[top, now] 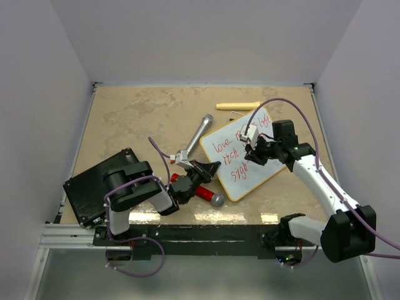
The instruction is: Write a sentence on the whiteboard
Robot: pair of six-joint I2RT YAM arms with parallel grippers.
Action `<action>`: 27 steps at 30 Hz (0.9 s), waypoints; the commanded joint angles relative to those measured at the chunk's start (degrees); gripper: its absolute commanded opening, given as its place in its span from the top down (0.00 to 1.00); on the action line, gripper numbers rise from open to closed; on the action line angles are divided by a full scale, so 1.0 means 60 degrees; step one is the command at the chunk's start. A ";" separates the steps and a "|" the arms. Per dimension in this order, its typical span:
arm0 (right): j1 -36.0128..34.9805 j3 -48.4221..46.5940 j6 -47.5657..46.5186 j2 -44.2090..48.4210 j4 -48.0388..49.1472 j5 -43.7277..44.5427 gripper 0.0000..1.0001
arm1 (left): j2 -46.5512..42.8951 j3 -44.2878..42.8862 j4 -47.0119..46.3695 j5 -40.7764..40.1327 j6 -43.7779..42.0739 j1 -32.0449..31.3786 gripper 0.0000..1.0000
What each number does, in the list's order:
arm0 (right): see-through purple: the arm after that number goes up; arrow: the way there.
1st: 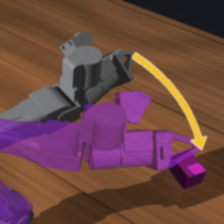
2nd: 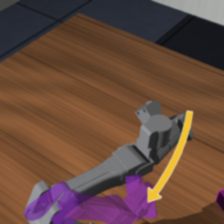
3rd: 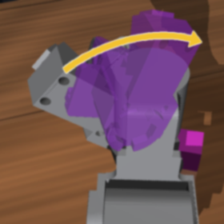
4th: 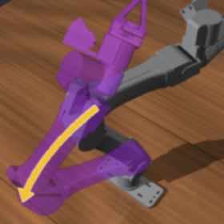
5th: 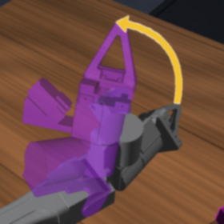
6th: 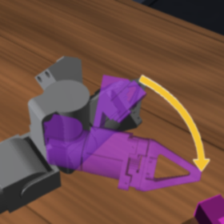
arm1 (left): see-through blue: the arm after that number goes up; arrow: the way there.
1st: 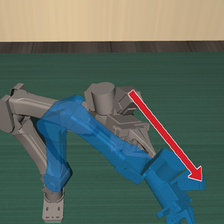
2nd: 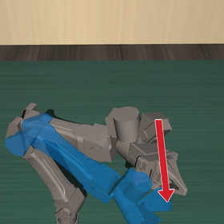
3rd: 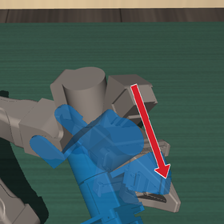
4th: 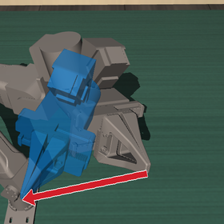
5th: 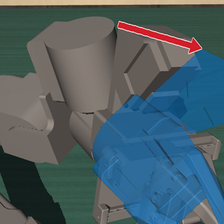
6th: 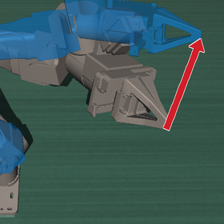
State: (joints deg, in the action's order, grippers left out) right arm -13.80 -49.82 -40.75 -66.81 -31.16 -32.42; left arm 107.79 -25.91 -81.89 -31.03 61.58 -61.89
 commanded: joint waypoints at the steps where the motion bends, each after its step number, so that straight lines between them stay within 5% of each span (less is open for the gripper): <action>1: 0.0030 -0.0265 0.0244 -0.0188 0.0432 0.0014 1.00 | 0.0214 0.0173 -0.1865 -0.0088 -0.1226 0.0017 1.00; 8: 0.0045 -0.0266 0.0185 -0.0599 0.0358 0.0013 1.00 | 0.0199 0.0158 -0.1865 -0.0073 -0.1226 0.0031 1.00; 16: 0.0044 -0.0017 0.0947 -0.0262 0.1252 0.1654 1.00 | 0.0199 0.0159 -0.1879 -0.0059 -0.1226 0.0031 1.00; 27: 0.0044 -0.0178 0.0639 -0.0189 0.0915 0.0277 1.00 | 0.0214 0.0173 -0.1923 -0.0029 -0.1226 0.0031 1.00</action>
State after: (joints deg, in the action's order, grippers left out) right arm -13.72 -49.98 -36.86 -69.36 -26.55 -27.59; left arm 107.98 -25.89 -81.89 -30.68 61.91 -61.71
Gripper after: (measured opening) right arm 0.139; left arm 0.075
